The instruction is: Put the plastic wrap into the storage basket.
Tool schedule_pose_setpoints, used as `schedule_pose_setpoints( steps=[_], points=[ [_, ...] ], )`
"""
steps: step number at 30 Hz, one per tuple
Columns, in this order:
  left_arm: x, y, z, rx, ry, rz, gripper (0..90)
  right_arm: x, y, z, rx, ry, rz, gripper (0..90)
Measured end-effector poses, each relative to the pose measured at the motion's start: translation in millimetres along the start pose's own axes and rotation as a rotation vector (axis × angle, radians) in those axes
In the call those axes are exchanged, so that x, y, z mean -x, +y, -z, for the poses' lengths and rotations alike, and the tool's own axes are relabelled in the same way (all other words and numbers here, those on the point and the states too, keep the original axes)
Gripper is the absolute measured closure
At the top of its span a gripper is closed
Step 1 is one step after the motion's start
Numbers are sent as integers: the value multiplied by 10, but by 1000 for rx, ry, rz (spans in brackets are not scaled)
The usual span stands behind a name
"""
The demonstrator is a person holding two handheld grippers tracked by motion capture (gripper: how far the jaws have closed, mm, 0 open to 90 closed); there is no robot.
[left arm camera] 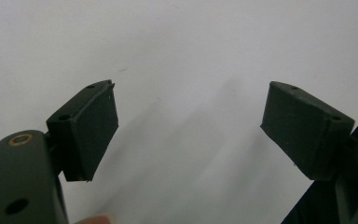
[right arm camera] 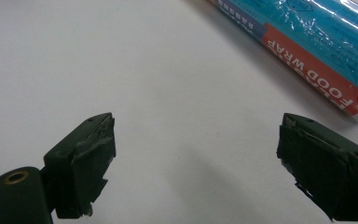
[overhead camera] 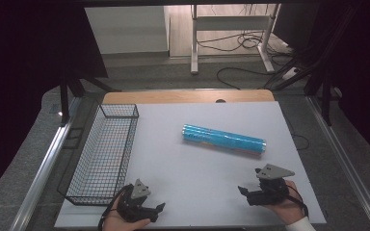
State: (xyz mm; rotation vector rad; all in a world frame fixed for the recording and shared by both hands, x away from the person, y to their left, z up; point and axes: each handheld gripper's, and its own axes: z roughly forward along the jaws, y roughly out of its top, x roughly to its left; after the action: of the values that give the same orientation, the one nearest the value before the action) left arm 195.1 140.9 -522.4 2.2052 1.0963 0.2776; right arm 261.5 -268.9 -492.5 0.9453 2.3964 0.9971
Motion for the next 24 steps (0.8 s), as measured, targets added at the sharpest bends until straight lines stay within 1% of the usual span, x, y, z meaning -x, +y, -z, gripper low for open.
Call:
schedule_pose_setpoints(
  steps=[2, 4, 7, 13, 16, 24],
  points=[
    [-9, -2, -3, -1, 1, -1, 182, -1, 3, -8, -1, 3, 9, 129],
    [-18, -3, -8, -2, 1, 0, 183, -6, 3, -21, -9, 15, 15, 133],
    [-17, -3, -8, -2, 1, -3, 183, -13, 4, -34, -11, 25, 11, 139],
    [-8, -11, 0, 1, 4, -2, 182, -41, 47, 9, -9, 32, 19, 155],
    [-10, -8, -3, 2, 3, -1, 182, -47, 54, 17, -10, 45, 18, 166],
    [6, 0, -20, -6, -1, -13, 181, -70, 86, 34, -20, 58, 30, 177]
  ],
)
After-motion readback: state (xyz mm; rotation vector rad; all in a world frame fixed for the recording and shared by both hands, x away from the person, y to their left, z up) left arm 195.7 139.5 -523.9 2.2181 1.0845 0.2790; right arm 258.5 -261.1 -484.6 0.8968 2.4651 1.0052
